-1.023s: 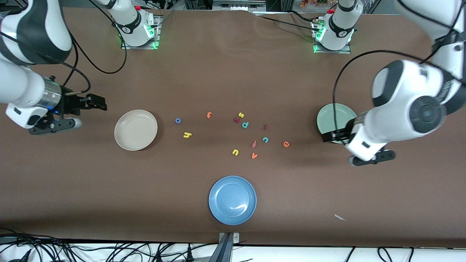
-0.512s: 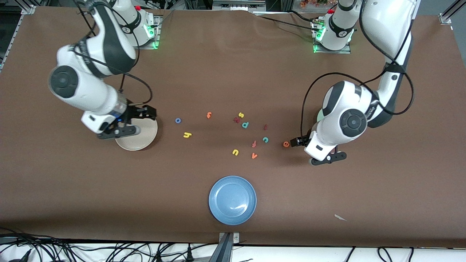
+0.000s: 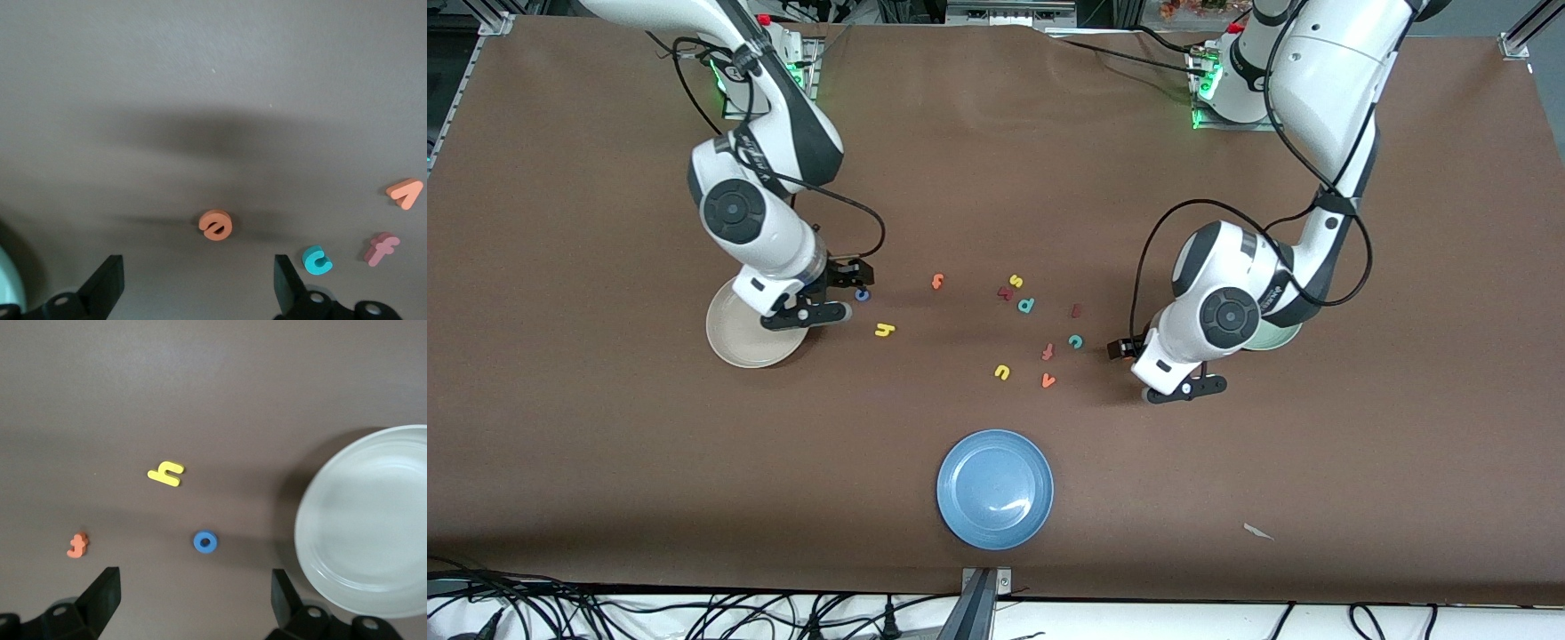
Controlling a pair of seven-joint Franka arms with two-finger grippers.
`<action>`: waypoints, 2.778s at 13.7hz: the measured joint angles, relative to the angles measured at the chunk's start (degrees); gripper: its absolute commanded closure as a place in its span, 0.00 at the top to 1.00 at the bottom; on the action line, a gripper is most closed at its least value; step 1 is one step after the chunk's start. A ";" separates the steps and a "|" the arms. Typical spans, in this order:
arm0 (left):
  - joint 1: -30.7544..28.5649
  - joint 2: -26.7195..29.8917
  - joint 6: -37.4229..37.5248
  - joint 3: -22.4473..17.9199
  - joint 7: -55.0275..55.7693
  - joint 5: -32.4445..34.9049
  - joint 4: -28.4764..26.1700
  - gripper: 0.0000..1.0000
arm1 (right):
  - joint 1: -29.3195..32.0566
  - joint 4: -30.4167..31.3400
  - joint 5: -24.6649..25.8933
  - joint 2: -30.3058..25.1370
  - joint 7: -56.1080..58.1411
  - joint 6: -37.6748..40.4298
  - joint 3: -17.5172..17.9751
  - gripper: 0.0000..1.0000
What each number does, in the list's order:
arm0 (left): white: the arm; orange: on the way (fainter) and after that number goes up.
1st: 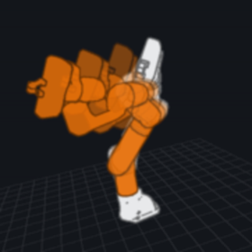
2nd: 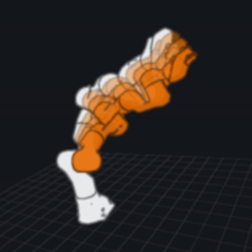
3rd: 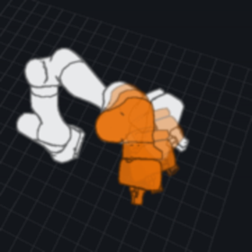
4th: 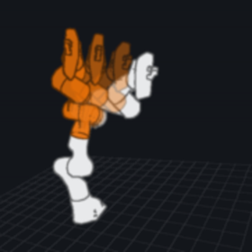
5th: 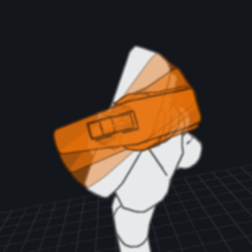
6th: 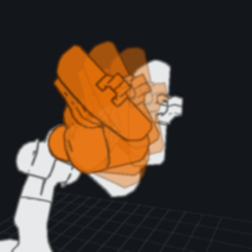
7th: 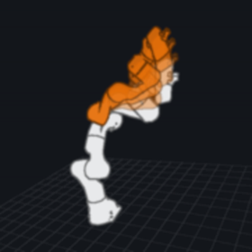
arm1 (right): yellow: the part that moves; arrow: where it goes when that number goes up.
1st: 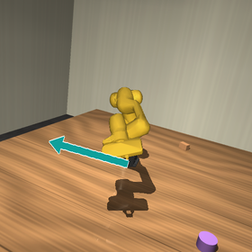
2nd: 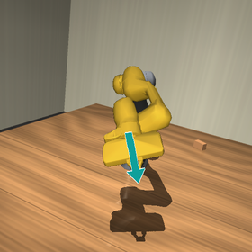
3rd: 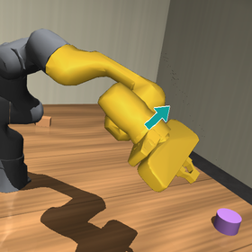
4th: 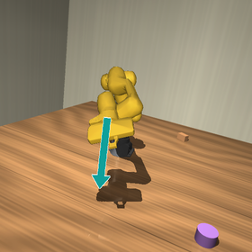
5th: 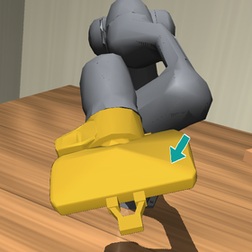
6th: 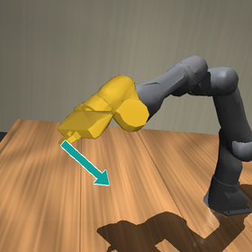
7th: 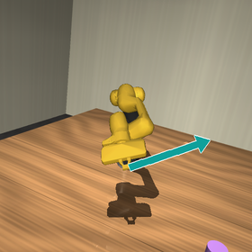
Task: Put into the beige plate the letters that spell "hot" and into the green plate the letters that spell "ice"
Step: 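Grasp the orange letter with the left gripper while the right gripper descends, then grasp the blue ring with the right gripper while the left gripper moves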
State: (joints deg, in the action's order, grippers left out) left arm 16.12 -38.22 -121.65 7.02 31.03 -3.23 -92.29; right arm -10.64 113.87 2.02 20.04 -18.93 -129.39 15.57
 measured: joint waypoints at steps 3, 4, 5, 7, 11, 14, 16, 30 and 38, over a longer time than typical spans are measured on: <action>0.94 -1.79 -1.23 -0.01 0.08 0.00 -0.03 0.90 | 0.08 2.31 0.30 0.83 -0.08 -3.98 -0.09 1.00; 1.17 -2.23 -1.48 0.00 0.08 0.00 -0.04 0.89 | 0.09 2.73 0.74 1.27 -0.08 -5.36 -0.11 1.00; 1.28 -2.59 -1.99 0.00 0.08 0.00 -0.04 0.87 | 0.11 3.36 1.23 1.87 -0.08 -7.15 -0.12 1.00; 1.27 -3.19 -3.43 -0.06 0.09 0.00 -0.04 0.85 | 0.11 5.02 1.77 3.13 -0.08 -10.53 -0.12 1.00; 1.27 -4.32 -4.73 -0.14 0.18 0.00 -0.05 0.81 | 0.11 6.27 3.21 4.97 -0.08 -12.58 -0.13 1.00; 1.27 -5.05 -4.99 -0.14 0.20 0.00 -0.05 0.71 | 0.11 8.90 3.31 5.23 -0.08 -16.67 -0.13 0.99; 1.27 -5.27 -5.09 -0.14 0.22 0.00 -0.05 0.69 | 0.11 10.04 3.32 5.44 -0.08 -18.18 -0.13 0.95; 1.05 -5.27 -5.09 -0.46 0.45 0.00 0.08 0.12 | -0.01 10.71 4.23 6.81 -0.08 -19.99 -0.04 0.54; -0.61 -1.43 4.62 -1.21 -2.13 0.00 2.78 0.07 | -0.21 10.71 5.00 7.26 -0.08 -20.21 0.07 0.30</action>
State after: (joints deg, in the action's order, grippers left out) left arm 15.51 -39.65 -117.03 5.82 28.90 -3.23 -89.51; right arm -10.85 124.58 7.02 27.30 -19.02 -149.60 15.64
